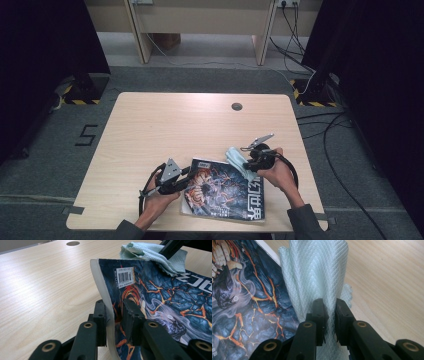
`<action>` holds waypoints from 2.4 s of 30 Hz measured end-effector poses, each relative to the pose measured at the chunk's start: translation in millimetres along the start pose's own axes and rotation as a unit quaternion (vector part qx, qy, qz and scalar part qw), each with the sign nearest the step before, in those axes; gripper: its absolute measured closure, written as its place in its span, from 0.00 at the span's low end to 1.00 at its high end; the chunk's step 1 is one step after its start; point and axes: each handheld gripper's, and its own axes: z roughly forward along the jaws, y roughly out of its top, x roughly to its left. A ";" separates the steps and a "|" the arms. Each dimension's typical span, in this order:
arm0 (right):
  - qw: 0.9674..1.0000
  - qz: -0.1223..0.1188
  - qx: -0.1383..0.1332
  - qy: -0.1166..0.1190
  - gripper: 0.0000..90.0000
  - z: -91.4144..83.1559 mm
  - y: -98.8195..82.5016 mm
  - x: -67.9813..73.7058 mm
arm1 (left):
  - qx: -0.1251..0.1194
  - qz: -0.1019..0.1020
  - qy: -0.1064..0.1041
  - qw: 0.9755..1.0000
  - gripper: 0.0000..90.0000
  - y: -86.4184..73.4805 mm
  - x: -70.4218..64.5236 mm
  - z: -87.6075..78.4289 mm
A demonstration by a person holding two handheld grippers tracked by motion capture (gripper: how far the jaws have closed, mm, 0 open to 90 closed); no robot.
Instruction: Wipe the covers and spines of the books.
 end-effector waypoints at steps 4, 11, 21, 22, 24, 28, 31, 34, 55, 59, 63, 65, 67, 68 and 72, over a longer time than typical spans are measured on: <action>1.000 -0.029 0.001 -0.011 0.89 2.2 12.9 13.8 | 0.000 -0.002 0.000 1.000 0.82 -0.6 0.5 1.3; 0.996 -0.082 -0.019 0.004 0.89 8.6 52.7 55.6 | 0.004 -0.001 0.003 1.000 0.81 -1.0 0.1 1.4; 0.991 -0.119 -0.047 0.033 0.89 13.4 86.2 98.6 | 0.007 0.000 0.002 1.000 0.81 -1.6 0.4 1.6; 0.991 -0.124 -0.048 0.031 0.89 13.7 87.2 99.0 | 0.007 0.001 0.003 1.000 0.81 -1.4 0.4 1.6; 0.992 -0.116 -0.043 0.034 0.89 13.2 86.6 98.9 | 0.006 0.001 0.001 1.000 0.81 -1.3 0.4 1.8; 0.992 -0.114 -0.044 0.038 0.89 11.6 76.4 86.6 | 0.005 0.002 0.000 1.000 0.81 -0.9 -0.1 1.5; 0.995 -0.099 -0.026 0.023 0.89 7.5 57.7 67.1 | 0.003 0.003 -0.001 1.000 0.81 -0.7 0.1 1.4; 0.997 -0.078 -0.011 0.013 0.89 4.1 37.5 46.5 | 0.002 0.004 -0.001 1.000 0.81 -0.4 -0.1 1.3; 0.993 -0.110 -0.027 0.027 0.89 11.7 70.2 75.2 | 0.005 0.003 0.001 1.000 0.81 -0.8 0.6 3.1; 0.991 -0.127 -0.032 0.039 0.89 14.0 85.0 91.8 | 0.005 0.002 0.001 1.000 0.81 -1.0 0.8 3.1; 0.989 -0.139 -0.034 0.049 0.89 16.0 92.4 100.5 | 0.006 0.002 0.001 1.000 0.80 -1.0 1.0 3.2; 0.989 -0.134 -0.032 0.053 0.89 15.9 91.2 99.2 | 0.005 0.002 0.000 1.000 0.81 -0.9 0.8 3.2; 0.989 -0.131 -0.032 0.056 0.90 15.0 88.4 95.8 | 0.005 0.003 -0.001 1.000 0.81 -0.7 0.8 3.1; 0.989 -0.133 -0.033 0.057 0.90 14.5 85.5 91.4 | 0.005 0.003 -0.001 1.000 0.81 -0.7 0.9 3.0; 0.992 -0.113 -0.022 0.049 0.90 11.7 70.1 75.9 | 0.005 0.003 -0.001 1.000 0.81 -0.8 0.8 3.4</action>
